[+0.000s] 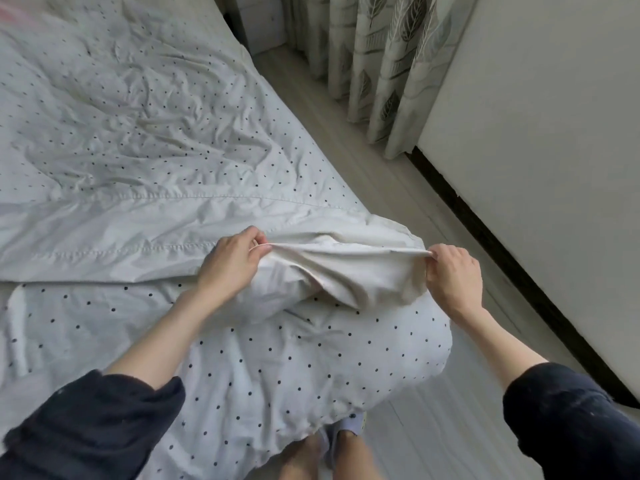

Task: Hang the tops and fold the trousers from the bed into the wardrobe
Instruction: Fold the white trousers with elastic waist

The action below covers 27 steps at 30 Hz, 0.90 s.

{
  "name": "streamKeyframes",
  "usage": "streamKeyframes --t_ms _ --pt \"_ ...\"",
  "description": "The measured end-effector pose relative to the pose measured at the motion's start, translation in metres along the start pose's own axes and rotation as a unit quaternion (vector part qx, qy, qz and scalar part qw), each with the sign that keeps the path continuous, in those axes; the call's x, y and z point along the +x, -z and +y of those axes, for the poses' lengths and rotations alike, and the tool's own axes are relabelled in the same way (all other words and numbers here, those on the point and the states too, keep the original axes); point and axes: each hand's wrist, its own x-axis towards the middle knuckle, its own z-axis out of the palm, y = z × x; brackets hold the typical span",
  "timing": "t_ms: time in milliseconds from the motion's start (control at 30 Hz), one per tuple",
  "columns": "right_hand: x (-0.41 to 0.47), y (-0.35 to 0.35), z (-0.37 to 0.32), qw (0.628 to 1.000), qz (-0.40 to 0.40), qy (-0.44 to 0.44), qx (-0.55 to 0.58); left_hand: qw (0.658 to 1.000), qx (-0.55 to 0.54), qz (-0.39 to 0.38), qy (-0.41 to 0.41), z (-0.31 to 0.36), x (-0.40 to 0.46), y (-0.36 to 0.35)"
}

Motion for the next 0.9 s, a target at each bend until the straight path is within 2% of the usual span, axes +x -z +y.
streamKeyframes --t_ms 100,200,500,667,900 --pt "0.033 -0.011 -0.012 0.999 0.012 -0.047 0.019 0.997 -0.015 0.029 -0.063 0.01 0.055 0.014" --pt "0.061 -0.029 -0.016 0.993 -0.033 -0.11 0.024 0.997 0.0 0.014 -0.074 0.015 0.111 0.007" --pt "0.13 -0.106 -0.013 0.973 -0.158 -0.167 0.036 0.995 0.038 -0.076 0.042 -0.022 0.214 -0.061" --pt "0.133 -0.128 -0.011 0.962 -0.204 -0.177 0.029 0.979 0.065 -0.156 0.11 -0.046 0.23 -0.084" --pt "0.133 -0.136 -0.026 0.936 -0.231 -0.242 0.109 0.983 0.062 -0.136 0.103 -0.05 0.224 -0.088"
